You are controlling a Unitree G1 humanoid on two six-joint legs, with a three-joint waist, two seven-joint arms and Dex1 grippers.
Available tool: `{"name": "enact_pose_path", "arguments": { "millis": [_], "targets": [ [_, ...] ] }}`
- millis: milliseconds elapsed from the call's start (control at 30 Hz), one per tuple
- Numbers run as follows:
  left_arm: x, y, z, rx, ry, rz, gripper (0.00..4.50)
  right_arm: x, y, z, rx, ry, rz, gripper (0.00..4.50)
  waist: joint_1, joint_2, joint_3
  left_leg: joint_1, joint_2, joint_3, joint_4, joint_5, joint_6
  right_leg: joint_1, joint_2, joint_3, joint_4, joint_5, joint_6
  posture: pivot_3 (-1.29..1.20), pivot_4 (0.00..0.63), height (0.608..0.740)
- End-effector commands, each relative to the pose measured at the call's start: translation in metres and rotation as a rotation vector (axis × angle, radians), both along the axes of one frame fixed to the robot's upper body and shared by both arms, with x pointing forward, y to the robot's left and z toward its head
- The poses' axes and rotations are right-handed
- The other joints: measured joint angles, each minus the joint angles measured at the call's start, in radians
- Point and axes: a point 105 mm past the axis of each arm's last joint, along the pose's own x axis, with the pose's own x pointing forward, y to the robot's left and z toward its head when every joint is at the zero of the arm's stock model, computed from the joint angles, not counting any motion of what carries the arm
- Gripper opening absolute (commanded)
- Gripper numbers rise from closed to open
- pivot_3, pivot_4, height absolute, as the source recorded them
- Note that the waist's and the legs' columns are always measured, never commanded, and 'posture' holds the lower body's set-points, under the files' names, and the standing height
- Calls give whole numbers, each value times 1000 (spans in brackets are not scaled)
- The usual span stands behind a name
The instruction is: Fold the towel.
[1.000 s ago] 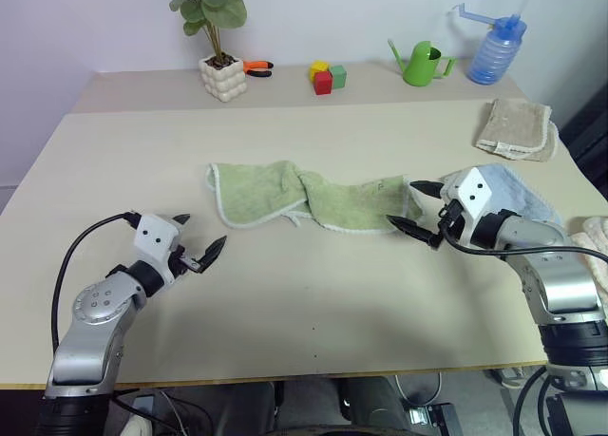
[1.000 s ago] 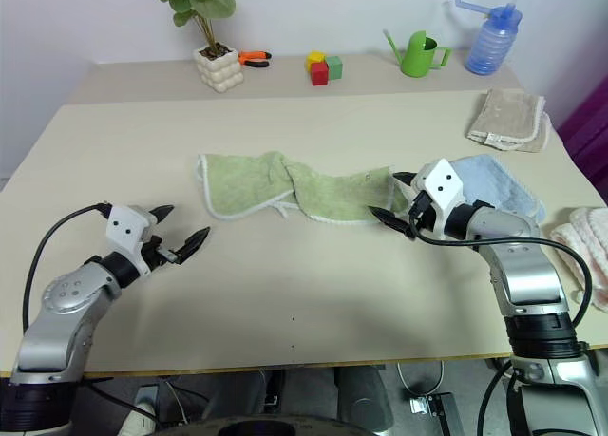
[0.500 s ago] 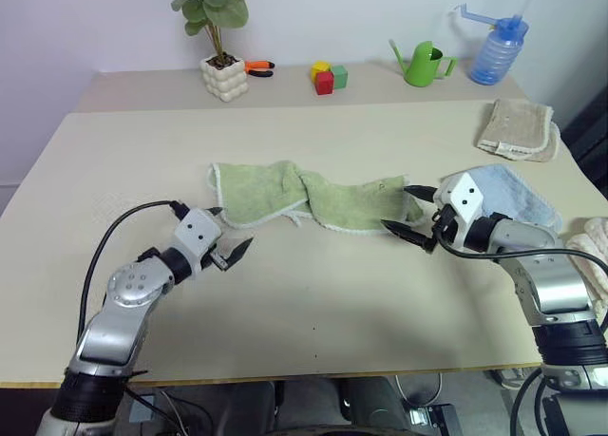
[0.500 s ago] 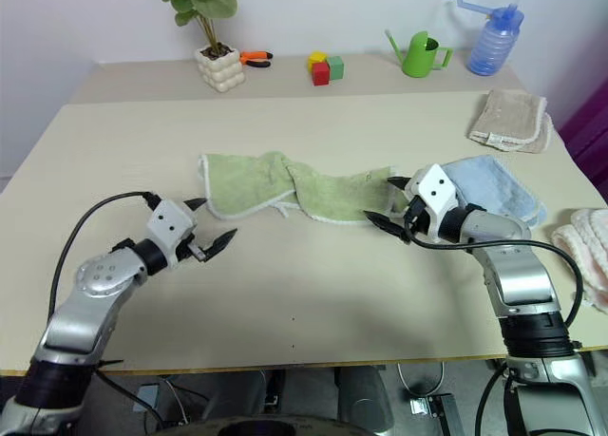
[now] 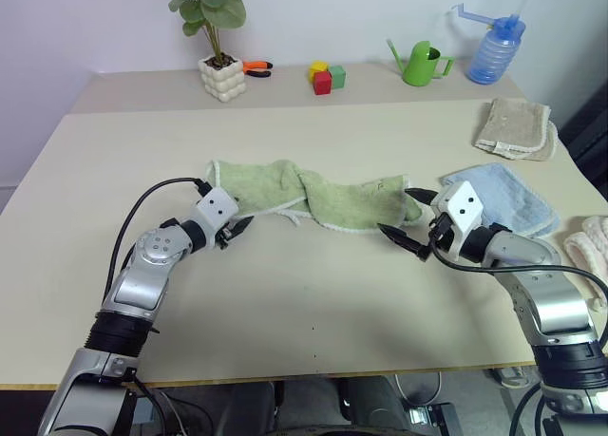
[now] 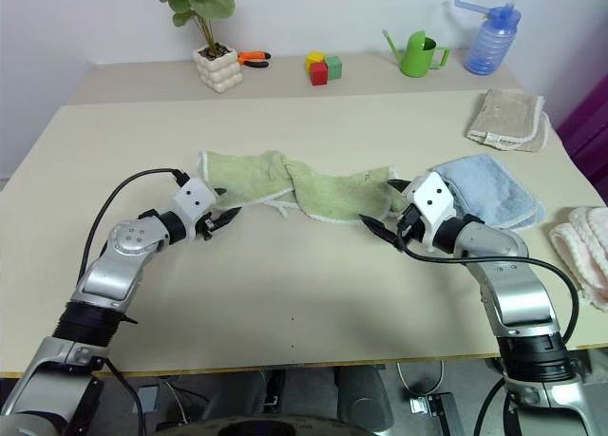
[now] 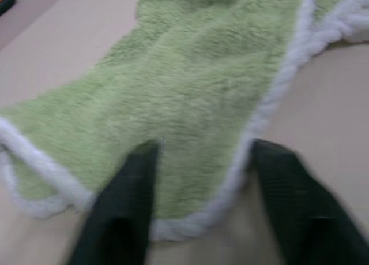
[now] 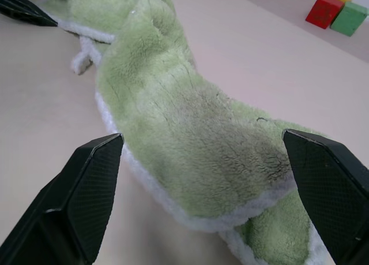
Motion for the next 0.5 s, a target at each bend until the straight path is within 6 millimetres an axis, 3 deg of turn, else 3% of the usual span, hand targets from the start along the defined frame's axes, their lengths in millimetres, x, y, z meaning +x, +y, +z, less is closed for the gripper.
{"name": "enact_pose_path", "arguments": {
  "millis": [33, 67, 300, 500],
  "targets": [
    [-1, 8, 1, 25, -27, 14, 250, -2, 0, 14, 10, -52, 1, 4500, 0, 0, 0, 0, 0, 0, 0, 0, 0, 0, 0, 0, 0, 0, 0, 0, 150, 727],
    [-1, 9, 3, 25, -38, 17, 65, -1, 0, 13, 0, -51, 5, 4500, 0, 0, 0, 0, 0, 0, 0, 0, 0, 0, 0, 0, 0, 0, 0, 0, 150, 727],
    [0, 17, 23, -42, -153, 98, 65, -3, -7, 4, -207, -79, 71, 4500, 1, 0, 0, 0, 0, 0, 0, 0, 0, 0, 0, 0, 0, 0, 0, 0, 150, 727],
    [-4, 26, 52, -156, -294, 170, 65, -2, -3, 0, -275, -112, 131, 4500, 1, 0, 0, 0, 0, 0, 0, 0, 0, 0, 0, 0, 0, 0, 0, 0, 150, 727]
  ]
}}
